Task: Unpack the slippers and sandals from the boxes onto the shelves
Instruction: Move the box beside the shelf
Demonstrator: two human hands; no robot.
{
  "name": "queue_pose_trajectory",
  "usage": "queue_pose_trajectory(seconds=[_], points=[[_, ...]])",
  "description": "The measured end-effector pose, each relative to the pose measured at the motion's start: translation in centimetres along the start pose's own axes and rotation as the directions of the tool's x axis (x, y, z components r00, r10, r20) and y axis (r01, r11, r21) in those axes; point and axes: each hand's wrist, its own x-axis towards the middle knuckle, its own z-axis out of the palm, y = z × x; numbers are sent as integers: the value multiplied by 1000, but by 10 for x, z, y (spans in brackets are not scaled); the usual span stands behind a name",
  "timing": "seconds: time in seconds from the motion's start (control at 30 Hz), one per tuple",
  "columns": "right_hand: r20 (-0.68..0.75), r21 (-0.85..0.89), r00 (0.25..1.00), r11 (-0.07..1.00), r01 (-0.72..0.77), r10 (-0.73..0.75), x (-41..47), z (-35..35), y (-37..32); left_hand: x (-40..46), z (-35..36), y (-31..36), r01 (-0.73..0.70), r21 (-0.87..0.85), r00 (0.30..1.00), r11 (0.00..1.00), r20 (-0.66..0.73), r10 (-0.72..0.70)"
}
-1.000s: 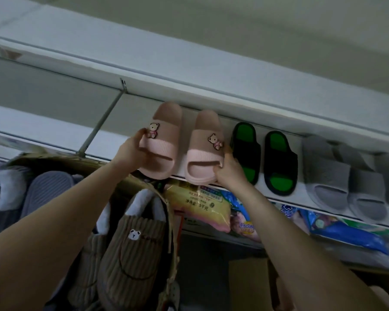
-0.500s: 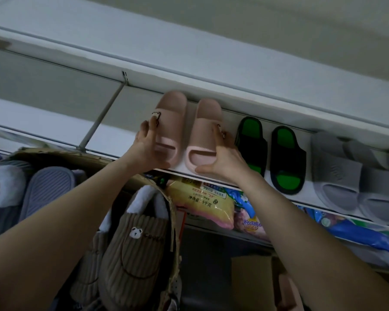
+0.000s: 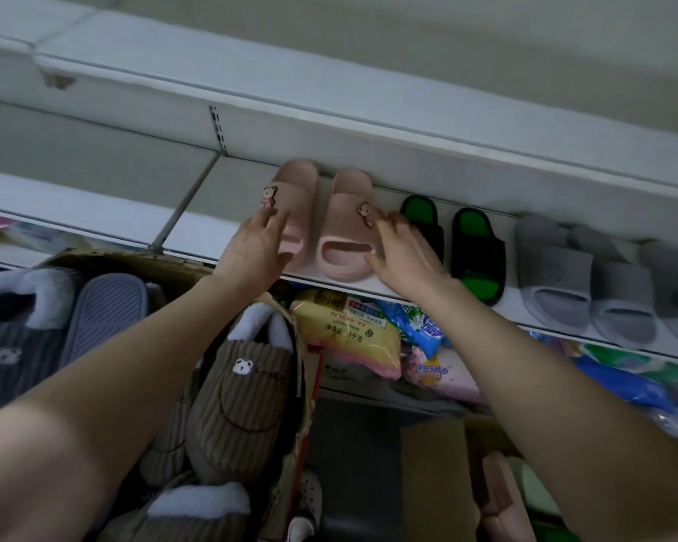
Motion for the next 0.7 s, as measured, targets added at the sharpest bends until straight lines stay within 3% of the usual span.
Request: queue_pose_trajectory(seconds=[0.37,0.47,0.7], points=[[-167,-206,983,978,36,-72,-187,-50,20,-109,-44,123,-293,35,950,956,-106,295],[-173,-271,982,962,29,-79,-246,-54,43,-136,-33,165,-344,19,932,939,-120,343],[-141,-260,987,960,-106,71,-372,-44,130,-186,34,267,-452,-98,892,887,-37,450]])
